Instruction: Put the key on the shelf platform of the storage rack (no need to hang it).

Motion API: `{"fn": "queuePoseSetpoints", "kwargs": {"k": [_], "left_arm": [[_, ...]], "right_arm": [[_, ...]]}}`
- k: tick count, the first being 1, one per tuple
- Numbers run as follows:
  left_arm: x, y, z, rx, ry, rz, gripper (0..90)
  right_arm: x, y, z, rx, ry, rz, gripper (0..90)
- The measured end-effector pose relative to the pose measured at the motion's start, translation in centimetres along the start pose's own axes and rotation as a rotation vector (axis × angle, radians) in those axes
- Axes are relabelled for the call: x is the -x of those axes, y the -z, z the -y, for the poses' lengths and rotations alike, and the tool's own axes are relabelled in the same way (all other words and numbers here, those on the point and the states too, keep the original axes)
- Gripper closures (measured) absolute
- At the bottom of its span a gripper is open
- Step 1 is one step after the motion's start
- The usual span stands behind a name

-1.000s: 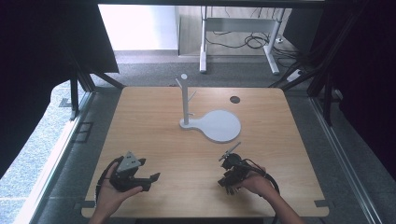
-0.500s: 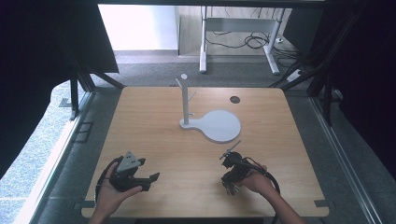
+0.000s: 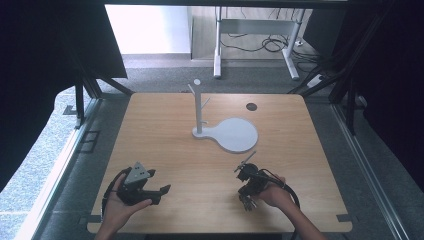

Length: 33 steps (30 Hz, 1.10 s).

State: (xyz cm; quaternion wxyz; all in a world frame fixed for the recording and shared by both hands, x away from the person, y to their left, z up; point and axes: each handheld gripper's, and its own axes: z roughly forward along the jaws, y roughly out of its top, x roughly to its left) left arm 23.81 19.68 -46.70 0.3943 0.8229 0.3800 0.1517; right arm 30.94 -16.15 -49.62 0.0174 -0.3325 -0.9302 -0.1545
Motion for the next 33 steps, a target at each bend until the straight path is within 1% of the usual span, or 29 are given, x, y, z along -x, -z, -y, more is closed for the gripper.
{"fn": "queuePoseSetpoints", "kwargs": {"k": [4,7,8,9,11,15,20,21,22,23,24,27,33], "left_arm": [[0.0,0.0,0.0,-0.001,0.001,0.000,24.5],[0.0,0.0,0.0,-0.001,0.000,0.000,24.5],[0.0,0.0,0.0,-0.001,0.000,0.000,24.5],[0.0,0.0,0.0,0.001,0.001,0.000,24.6],[0.0,0.0,0.0,0.000,0.000,-0.002,24.6],[-0.1,0.1,0.0,0.003,0.003,-0.003,24.5],[-0.1,0.1,0.0,0.003,0.004,-0.004,24.5],[-0.1,0.1,0.0,0.003,0.005,-0.003,24.6],[-0.1,0.1,0.0,0.003,0.005,-0.003,24.5],[-0.1,0.1,0.0,0.004,0.005,-0.003,24.5],[-0.1,0.1,0.0,0.004,0.005,-0.003,24.5],[-0.1,0.1,0.0,0.003,0.004,-0.003,24.6],[-0.2,0.2,0.0,0.004,0.002,-0.002,24.5]], "right_arm": [[-0.2,0.0,0.0,-0.015,0.012,-0.008,87.3],[-0.3,-0.1,0.0,-0.026,0.024,-0.002,81.7],[-0.4,-0.2,0.0,-0.031,0.022,0.001,82.1],[-0.5,-0.2,0.0,-0.031,0.021,0.000,84.9],[-0.5,-0.2,-0.1,-0.032,0.025,0.006,87.4],[-0.6,-0.2,-0.1,-0.041,0.031,0.008,87.8],[-0.6,0.1,-0.1,-0.042,0.044,0.024,88.5],[-0.6,0.2,-0.1,-0.041,0.050,0.025,88.5],[-0.7,0.4,-0.1,-0.041,0.046,0.027,88.6],[-0.6,0.5,-0.1,-0.037,0.055,0.029,88.6],[-0.7,0.8,-0.1,-0.030,0.048,0.031,88.6],[-0.7,1.8,-0.1,-0.021,0.056,0.044,88.7],[-0.7,3.9,-0.2,0.016,0.055,0.070,88.7]]}}
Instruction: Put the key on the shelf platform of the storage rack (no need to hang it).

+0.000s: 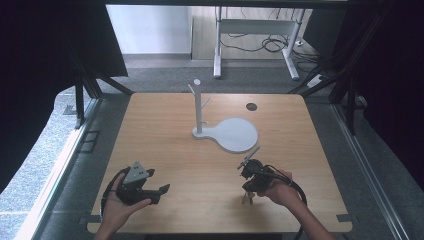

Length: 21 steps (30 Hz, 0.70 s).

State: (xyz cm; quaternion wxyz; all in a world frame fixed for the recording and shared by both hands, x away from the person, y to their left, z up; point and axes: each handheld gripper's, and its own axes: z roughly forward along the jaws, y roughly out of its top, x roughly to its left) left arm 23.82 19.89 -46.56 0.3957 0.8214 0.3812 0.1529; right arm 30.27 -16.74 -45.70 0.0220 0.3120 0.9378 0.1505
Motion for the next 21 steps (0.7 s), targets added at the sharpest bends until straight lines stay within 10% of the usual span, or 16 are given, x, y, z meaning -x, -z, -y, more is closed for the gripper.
{"fn": "queuePoseSetpoints", "kwargs": {"k": [21], "left_arm": [[0.0,0.0,0.0,0.001,0.002,0.002,24.5]], "right_arm": [[1.0,4.3,-0.3,0.086,-0.010,0.035,88.7]]}}
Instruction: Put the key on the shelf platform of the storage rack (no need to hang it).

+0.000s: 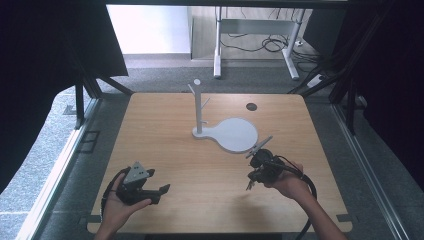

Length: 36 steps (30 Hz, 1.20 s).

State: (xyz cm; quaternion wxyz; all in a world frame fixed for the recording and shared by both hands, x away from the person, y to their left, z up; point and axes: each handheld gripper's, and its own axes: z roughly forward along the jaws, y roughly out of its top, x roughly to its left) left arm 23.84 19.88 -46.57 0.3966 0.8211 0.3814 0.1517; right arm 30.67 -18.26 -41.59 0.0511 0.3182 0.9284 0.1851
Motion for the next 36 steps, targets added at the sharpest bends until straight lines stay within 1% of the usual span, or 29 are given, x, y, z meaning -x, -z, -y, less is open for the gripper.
{"fn": "queuePoseSetpoints", "kwargs": {"k": [9,18,27,28,29,35,36], "left_arm": [[0.0,-0.2,0.0,-0.005,0.000,0.000,24.6],[0.0,-0.2,0.1,-0.004,0.001,0.002,24.6],[0.0,-0.2,0.1,-0.004,0.001,0.001,24.5],[-0.1,-0.1,0.1,-0.004,0.003,0.001,24.6],[-0.1,-0.1,0.1,-0.004,0.003,0.000,24.5],[0.0,-0.2,0.1,-0.005,0.001,0.000,24.5],[0.0,-0.2,0.1,-0.005,0.001,0.001,24.5]], "right_arm": [[0.8,0.9,-1.0,0.027,-0.004,0.004,88.7],[1.3,1.4,-2.1,0.037,-0.005,0.014,88.7],[1.9,1.6,-3.2,0.035,-0.006,0.018,88.7],[2.0,1.6,-3.2,0.039,0.000,0.019,88.7],[2.0,1.6,-3.4,0.037,-0.006,0.018,88.7],[2.1,1.8,-3.9,0.038,-0.001,0.022,88.7],[2.2,1.9,-4.2,0.037,-0.003,0.023,88.7]]}}
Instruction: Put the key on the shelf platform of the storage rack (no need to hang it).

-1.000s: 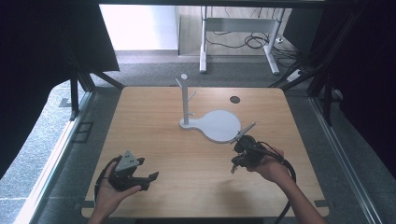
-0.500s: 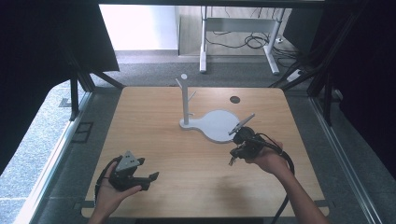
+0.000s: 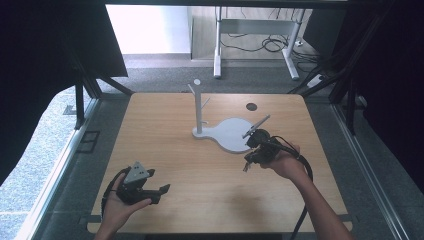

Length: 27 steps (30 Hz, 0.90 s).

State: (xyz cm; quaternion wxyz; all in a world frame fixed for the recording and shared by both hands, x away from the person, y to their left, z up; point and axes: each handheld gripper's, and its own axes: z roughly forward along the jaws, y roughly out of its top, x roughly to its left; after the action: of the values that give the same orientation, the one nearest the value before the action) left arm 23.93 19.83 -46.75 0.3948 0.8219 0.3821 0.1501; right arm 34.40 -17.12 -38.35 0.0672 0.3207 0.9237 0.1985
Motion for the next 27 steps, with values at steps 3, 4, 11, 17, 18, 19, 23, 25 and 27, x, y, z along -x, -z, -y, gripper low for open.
{"fn": "queuePoseSetpoints", "kwargs": {"k": [3,4,11,17,18,19,23,25,27], "left_arm": [[0.0,0.0,0.0,0.000,0.000,-0.001,24.5],[0.0,0.0,0.0,0.001,0.000,0.000,24.5],[-0.1,0.2,0.0,0.003,-0.001,-0.003,24.5],[-0.1,0.2,0.0,0.004,0.002,-0.004,24.4],[-0.1,0.2,0.0,0.004,0.002,-0.004,24.5],[-0.1,0.2,0.0,0.005,0.003,-0.004,24.5],[-0.2,0.3,0.0,0.006,0.005,-0.005,24.5],[-0.2,0.3,0.0,0.006,0.006,-0.005,24.5],[-0.2,0.3,0.0,0.007,0.005,-0.006,24.5]], "right_arm": [[0.1,-0.1,-0.3,-0.003,-0.002,-0.001,88.7],[0.2,-0.2,-0.4,-0.004,0.001,-0.002,88.7],[0.6,-0.8,-1.1,-0.016,-0.007,0.001,88.7],[1.1,-0.9,-1.7,-0.014,-0.016,-0.001,88.7],[1.2,-1.0,-1.8,-0.014,-0.018,-0.001,88.7],[1.3,-1.0,-1.9,-0.015,-0.019,0.000,88.7],[1.6,-1.2,-2.2,-0.016,-0.027,0.003,88.7],[1.8,-1.3,-2.4,-0.014,-0.033,0.000,88.7],[1.9,-1.3,-2.5,-0.013,-0.033,0.001,88.7]]}}
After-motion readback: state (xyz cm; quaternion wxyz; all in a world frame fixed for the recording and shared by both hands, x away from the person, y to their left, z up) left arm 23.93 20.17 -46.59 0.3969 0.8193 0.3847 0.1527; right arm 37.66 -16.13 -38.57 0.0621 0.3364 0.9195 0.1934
